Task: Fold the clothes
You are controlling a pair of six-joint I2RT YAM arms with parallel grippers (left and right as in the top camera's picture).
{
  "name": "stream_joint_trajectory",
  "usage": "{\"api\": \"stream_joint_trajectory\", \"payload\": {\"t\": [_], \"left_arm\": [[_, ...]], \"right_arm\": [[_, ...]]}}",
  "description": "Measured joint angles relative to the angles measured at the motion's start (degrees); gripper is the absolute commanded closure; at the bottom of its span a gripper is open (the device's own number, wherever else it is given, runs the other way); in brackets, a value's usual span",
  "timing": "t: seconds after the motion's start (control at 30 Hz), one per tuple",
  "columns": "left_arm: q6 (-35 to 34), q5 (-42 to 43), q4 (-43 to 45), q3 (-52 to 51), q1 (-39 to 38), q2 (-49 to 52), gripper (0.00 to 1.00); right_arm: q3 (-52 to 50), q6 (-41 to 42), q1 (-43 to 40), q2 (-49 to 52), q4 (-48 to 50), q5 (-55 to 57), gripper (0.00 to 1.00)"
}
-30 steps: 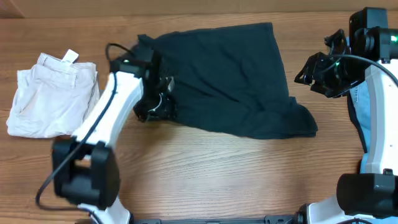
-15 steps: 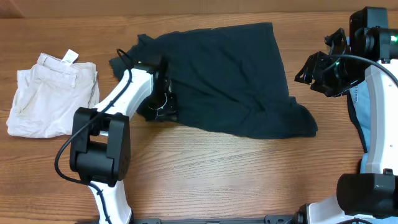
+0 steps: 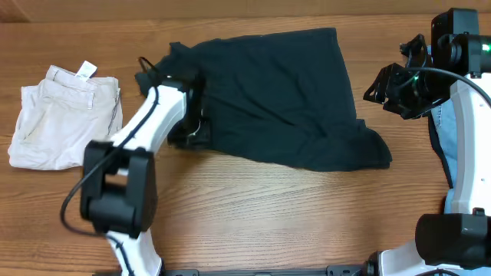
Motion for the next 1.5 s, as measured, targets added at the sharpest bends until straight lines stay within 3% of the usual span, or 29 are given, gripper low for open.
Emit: {"api": "stream_joint_trajectory", "payload": {"t": [0.07,0.2,0.37,0.5,0.67,0.87,0.9,0.93,0.97,1.1,1.13,1.17,1.2,1.23,1.27,1.37,1.4,1.47,1.5], "left_arm": [[3.48,4.0,2.82,0.04,-0.37,-4.96,0.0],[5.92,15.54,5.86,0.24,-1.22,-6.84,0.17],[-9.53,12.87,5.18,-0.72,-1.55,-5.16,0.15],[-23.3,9.99,7.5,-6.88,-2.67,-4.76,0.22],[-31.3,8.17,12.33,-12.5,-3.06,-4.37,0.33],[-35.3,4.33,17.05,-14.53,-3.06,-4.37,0.65],[-35.82,3.58,17.38,-14.56,-3.04,-4.37,0.72],[-36.04,3.21,17.49,-14.56,-3.04,-4.37,0.91],[-36.02,2.62,17.59,-14.6,-3.04,-4.37,0.96],[-34.27,0.9,17.77,-14.62,-3.04,-4.37,0.96],[-33.57,0.57,17.33,-14.62,-3.04,-4.37,0.91],[-32.81,0.31,16.92,-14.64,-3.04,-4.37,0.62],[-32.48,0.17,16.98,-14.64,-3.04,-4.37,0.23],[-31.78,0.11,17.27,-14.64,-3.04,-4.37,0.04],[-31.67,0.13,17.4,-14.64,-3.04,-4.37,0.02],[-31.76,0.2,17.29,-14.64,-3.04,-4.37,0.15],[-31.98,0.2,17.31,-14.64,-3.04,-4.37,0.29],[-32.28,0.13,17.31,-14.64,-3.04,-4.37,0.45],[-32.41,-0.11,17.33,-14.64,-3.04,-4.37,0.68]], "right_arm": [[0.0,-0.13,0.0,0.0,0.11,-0.02,0.47],[0.0,-0.22,0.0,0.0,0.07,-0.02,0.47],[0.0,-0.2,0.0,0.0,0.0,0.0,0.47],[0.0,-0.22,0.0,0.0,-0.13,0.0,0.47],[0.0,-0.22,0.0,0.0,-0.11,-0.02,0.46],[0.0,-0.22,0.0,0.0,-0.15,0.0,0.47],[0.0,-0.2,0.0,0.0,-0.17,0.0,0.47],[0.0,-0.17,0.0,0.0,-0.17,-0.02,0.46],[0.0,-0.22,0.0,0.0,-0.24,0.0,0.47],[0.0,-0.2,0.0,0.0,-0.63,-0.02,0.47],[0.0,-0.22,0.0,0.0,-0.61,0.0,0.47],[0.0,-0.2,0.0,0.0,-0.61,0.0,0.47],[0.0,-0.24,0.0,0.0,-0.63,0.0,0.47],[0.0,-0.22,0.0,0.0,-0.55,0.0,0.47],[0.0,-0.22,0.0,0.0,-0.55,0.0,0.47],[0.0,-0.24,0.0,0.0,-0.57,0.0,0.47],[0.0,-0.22,0.0,0.0,-0.59,-0.02,0.47],[0.0,-0.24,0.0,0.0,-0.59,-0.02,0.47],[0.0,-0.22,0.0,0.0,-0.57,0.0,0.47]]}}
